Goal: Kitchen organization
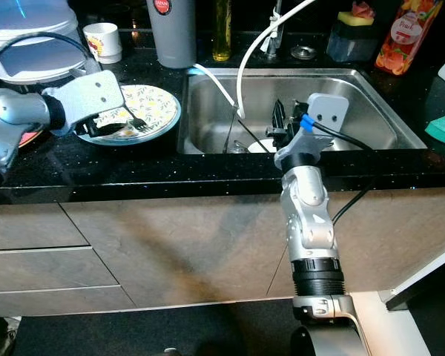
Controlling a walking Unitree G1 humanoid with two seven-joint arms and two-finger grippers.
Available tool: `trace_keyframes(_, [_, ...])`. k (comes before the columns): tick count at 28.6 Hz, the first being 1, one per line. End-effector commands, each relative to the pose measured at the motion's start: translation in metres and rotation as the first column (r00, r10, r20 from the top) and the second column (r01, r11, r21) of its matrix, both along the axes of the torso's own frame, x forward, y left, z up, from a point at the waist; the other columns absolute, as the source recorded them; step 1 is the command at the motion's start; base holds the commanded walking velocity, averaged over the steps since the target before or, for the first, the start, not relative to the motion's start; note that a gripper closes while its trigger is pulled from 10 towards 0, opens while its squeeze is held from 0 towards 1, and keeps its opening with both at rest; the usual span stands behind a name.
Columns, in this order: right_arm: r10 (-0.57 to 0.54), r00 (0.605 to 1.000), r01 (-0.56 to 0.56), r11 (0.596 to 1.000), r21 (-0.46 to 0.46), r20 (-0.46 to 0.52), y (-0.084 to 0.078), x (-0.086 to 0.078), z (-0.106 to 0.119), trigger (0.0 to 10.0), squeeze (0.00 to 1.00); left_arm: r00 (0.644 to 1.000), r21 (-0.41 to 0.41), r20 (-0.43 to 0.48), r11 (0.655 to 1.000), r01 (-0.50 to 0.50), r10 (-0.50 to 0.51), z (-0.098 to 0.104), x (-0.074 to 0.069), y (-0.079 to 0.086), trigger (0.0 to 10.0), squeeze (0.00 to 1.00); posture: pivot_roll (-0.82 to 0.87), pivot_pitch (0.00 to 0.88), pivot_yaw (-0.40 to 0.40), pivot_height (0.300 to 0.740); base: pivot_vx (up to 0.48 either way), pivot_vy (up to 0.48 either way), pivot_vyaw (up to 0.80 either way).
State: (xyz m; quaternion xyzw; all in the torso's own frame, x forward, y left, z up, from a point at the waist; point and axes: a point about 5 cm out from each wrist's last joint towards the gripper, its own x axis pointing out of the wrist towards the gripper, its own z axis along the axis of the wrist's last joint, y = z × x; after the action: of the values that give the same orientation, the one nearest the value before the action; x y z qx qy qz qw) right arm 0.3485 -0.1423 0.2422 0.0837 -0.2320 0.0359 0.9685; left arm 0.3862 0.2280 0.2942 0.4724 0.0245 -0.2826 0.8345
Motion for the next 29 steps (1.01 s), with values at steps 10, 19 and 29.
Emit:
trace_keyframes(10, [-0.002,1.000,0.002,1.000,0.007,0.014,0.000,0.001,0.003,10.0,0.00,0.995,-0.064,-0.056,0.994,-0.085,0.081,-0.029,0.008,0.000,10.0,0.00,0.25,0.066,-0.020,0.740,0.000,0.000,0.00])
trace_keyframes(19, [-0.017,1.000,0.017,1.000,0.008,0.012,-0.004,0.001,0.002,10.0,0.00,0.980,-0.031,-0.029,0.980,-0.198,0.197,-0.050,0.013,0.003,0.0,0.00,0.24,0.071,-0.011,0.740,0.000,0.000,0.00])
trace_keyframes(29, [-0.013,1.000,0.013,1.000,0.008,0.012,-0.004,0.001,0.003,10.0,0.00,0.959,-0.011,0.115,0.966,-0.260,0.259,-0.037,0.013,0.013,0.0,0.00,0.25,0.081,-0.022,0.740,0.000,0.000,0.00])
